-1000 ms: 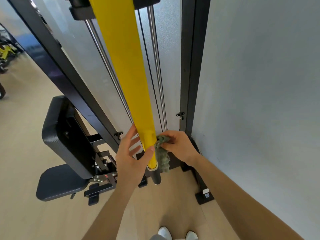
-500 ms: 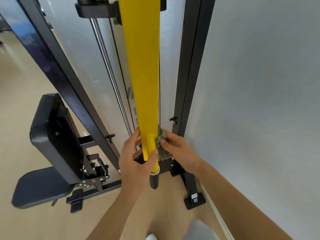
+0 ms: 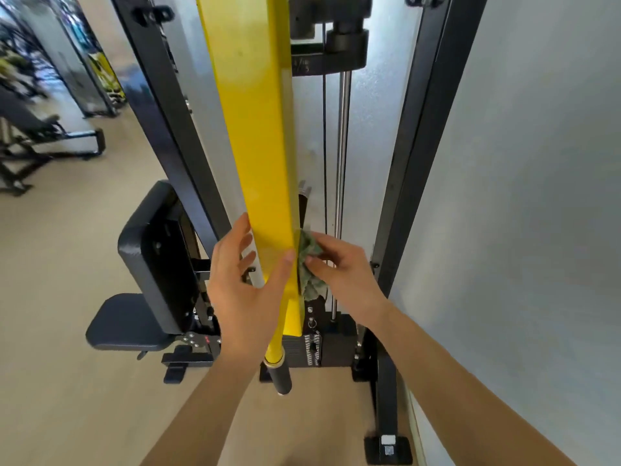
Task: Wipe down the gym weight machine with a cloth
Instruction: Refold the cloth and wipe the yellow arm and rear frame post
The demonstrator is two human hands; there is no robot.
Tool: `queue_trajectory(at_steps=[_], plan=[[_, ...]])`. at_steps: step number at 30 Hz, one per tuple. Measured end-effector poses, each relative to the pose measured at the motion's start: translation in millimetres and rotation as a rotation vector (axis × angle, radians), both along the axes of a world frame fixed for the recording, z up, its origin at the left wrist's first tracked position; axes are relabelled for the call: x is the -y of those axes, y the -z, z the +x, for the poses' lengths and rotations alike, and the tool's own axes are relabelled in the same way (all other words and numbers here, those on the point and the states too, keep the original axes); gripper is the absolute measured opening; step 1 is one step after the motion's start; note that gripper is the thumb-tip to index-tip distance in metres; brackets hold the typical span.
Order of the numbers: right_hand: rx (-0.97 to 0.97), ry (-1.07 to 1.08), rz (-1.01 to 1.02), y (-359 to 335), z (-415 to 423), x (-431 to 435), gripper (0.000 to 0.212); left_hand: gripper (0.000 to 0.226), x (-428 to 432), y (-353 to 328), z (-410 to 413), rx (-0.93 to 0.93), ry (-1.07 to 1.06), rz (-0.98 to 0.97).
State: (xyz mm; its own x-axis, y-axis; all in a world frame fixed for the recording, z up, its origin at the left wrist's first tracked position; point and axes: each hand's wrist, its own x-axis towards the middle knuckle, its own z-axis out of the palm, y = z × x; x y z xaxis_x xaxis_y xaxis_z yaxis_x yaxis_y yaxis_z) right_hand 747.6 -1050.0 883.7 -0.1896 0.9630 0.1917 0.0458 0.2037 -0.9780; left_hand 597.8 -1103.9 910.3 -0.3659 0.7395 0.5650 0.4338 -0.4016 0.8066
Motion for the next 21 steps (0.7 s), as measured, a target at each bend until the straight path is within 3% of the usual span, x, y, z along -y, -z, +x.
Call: queue_trajectory(at_steps=[13,21], plan=[[-0.118,-0.066,0.208,-79,12,-24,0.037,0.057,-6,-25,15,-0.047,-0.032,0.023],[-0.184,-0.115,0.332,-149,7,-37,0.033,0.082,-18,-118,12,-0.042,0.006,0.271]])
